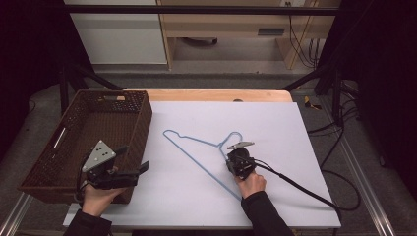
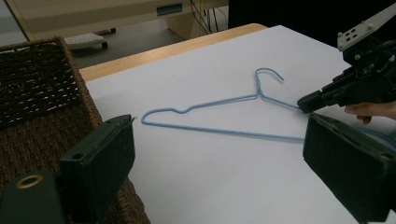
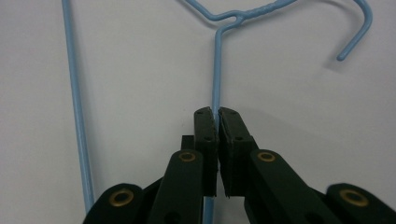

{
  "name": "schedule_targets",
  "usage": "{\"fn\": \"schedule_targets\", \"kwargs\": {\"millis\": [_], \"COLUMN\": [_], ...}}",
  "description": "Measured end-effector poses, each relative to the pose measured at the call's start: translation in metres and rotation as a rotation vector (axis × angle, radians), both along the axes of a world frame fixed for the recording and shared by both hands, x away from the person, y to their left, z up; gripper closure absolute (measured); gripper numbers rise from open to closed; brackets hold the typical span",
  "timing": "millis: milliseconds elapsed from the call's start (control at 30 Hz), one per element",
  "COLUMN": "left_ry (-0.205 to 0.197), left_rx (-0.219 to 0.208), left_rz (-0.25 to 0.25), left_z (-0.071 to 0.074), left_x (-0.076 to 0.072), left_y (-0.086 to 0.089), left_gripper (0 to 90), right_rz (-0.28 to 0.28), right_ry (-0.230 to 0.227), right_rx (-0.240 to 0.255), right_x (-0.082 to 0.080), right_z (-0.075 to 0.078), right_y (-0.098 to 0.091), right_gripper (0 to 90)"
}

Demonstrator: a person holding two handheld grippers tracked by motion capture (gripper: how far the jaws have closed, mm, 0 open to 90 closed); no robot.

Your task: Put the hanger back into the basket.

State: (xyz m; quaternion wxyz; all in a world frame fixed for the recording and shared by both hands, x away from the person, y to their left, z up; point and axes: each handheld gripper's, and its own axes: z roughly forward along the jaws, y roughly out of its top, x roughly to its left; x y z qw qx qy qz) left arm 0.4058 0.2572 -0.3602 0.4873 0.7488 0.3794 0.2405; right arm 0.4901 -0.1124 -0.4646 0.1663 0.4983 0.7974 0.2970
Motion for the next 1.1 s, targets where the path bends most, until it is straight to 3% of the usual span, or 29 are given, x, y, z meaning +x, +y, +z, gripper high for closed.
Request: {"fn": "schedule_targets", "kwargs": {"millis": [233, 533, 933, 1100], "left_ry": [0.005, 0.020, 0.022, 0.017], "left_rx": [0.010, 0.021, 0.019, 0.017], "left_rz": [-0.013, -0.032, -0.033, -0.033], "left_z": [-0.001, -0.005, -0.005, -0.003], "left_x": [0.000, 0.000, 0.000, 0.000], "left_y": [-0.004, -0.012, -0.012, -0.011], "left_gripper": [8.9, 9.0, 9.1, 9.1], "right_rz": [0.014, 0.027, 0.048, 0.054], "right_ry": [-0.045, -0.064, 0.013, 0.006], "right_rx": [0.012, 0.023, -0.013, -0.028], "right_x": [-0.003, -0.006, -0.001, -0.001], "right_z": [0.008, 0.014, -0.002, -0.004], "right_y": [-0.003, -0.005, 0.000, 0.001], "right_gripper": [87.4, 87.5, 87.3, 86.0]}}
